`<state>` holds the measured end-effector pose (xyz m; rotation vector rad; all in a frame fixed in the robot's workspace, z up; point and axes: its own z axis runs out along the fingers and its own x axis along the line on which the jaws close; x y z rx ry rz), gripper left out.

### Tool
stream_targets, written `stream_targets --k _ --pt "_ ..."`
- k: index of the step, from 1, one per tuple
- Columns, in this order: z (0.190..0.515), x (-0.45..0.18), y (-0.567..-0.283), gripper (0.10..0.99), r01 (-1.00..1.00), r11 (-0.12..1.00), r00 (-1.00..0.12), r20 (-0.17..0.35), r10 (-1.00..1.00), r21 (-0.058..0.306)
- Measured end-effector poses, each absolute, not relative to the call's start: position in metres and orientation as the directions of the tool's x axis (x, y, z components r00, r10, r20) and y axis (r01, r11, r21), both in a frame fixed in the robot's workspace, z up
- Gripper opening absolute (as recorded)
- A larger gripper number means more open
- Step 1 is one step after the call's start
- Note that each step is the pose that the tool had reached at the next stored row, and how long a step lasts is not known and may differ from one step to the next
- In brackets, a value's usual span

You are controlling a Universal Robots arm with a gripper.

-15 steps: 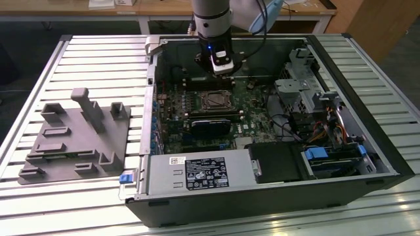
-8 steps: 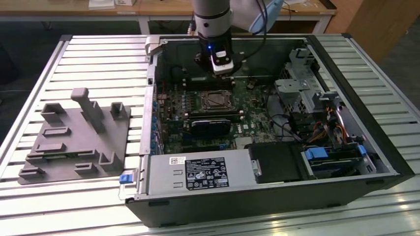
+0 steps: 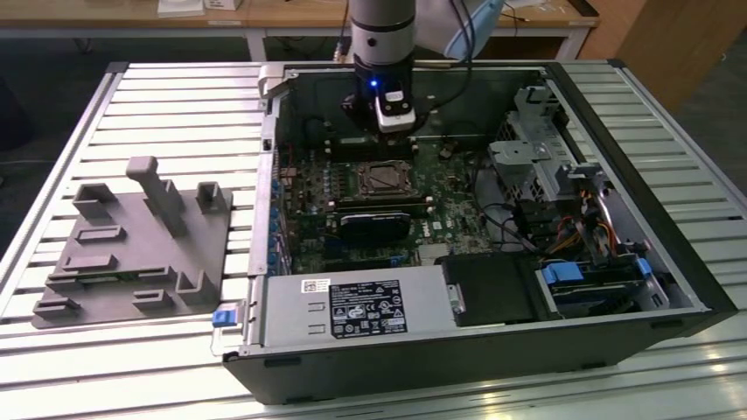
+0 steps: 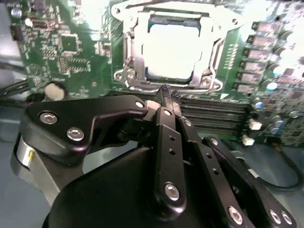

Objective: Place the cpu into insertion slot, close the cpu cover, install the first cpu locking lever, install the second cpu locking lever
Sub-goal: 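Install the first cpu locking lever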

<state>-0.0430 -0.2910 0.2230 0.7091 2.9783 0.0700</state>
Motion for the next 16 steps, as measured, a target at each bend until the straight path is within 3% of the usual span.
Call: stream_targets --k 16 --pt "0.223 -0.043 -0.319 0.106 0.436 0.9 -0.897 -0.071 0.435 0.007"
